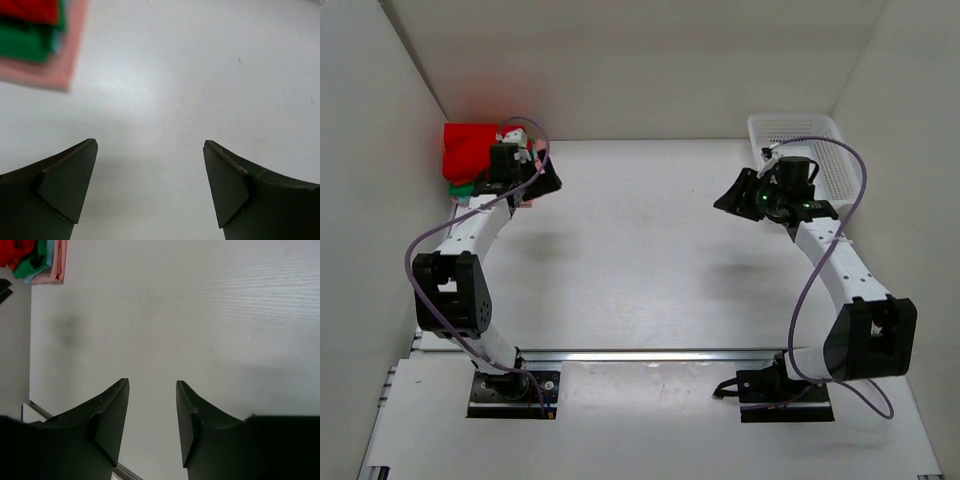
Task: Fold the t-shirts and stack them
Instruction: Put the neatly folded tshirt into the corner of the board with the left arm
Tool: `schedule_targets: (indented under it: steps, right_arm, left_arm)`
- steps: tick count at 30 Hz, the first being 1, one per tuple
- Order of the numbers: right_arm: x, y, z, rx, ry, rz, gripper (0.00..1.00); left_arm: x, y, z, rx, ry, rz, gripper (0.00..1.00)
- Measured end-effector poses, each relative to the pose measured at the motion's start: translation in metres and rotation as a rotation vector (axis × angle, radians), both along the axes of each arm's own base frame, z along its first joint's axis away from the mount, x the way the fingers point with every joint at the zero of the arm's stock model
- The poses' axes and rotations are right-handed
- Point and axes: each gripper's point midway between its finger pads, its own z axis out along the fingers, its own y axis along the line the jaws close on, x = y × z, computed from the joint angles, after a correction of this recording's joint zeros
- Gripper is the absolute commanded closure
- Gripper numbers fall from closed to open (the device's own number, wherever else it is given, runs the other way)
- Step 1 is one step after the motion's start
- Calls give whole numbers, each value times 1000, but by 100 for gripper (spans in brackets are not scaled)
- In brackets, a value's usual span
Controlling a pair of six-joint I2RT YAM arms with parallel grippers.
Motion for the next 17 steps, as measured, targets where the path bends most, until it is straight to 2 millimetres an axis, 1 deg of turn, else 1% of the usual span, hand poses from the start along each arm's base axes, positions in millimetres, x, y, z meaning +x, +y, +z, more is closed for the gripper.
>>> schedule_targets:
  steps: [1, 2, 3, 5, 7, 9, 11, 15, 17]
  right_arm:
    - [-4, -7, 3, -12, -3, -6, 60]
    - [-7, -14, 6, -25, -6, -11, 59]
    - [-11, -21, 8, -38, -11, -20, 60]
    - [-17, -34, 15, -58, -27, -39, 58]
    - [-19, -47, 24, -74, -57, -62, 59]
    - [-18, -55, 31, -82, -87, -79, 59]
    - [-15, -58, 35, -89, -113, -85, 58]
    - [-9, -54, 33, -109, -139, -55, 56]
    - [-5, -54, 32, -119, -150, -47, 56]
  left_arm:
    - [-10, -14, -9, -42, 31, -35, 1]
    - [-20, -28, -20, -75, 74, -72, 2]
    - [-31, -40, -34, -96, 130, -104, 1]
    - [-55, -58, -57, -114, 247, -153, 1]
    - [-76, -73, -68, -120, 334, -194, 1]
    - [-90, -84, -67, -135, 373, -229, 2]
    - [-100, -90, -61, -145, 387, -245, 1]
    - [-111, -88, -40, -136, 372, -243, 1]
    - [-110, -84, -28, -113, 358, -224, 2]
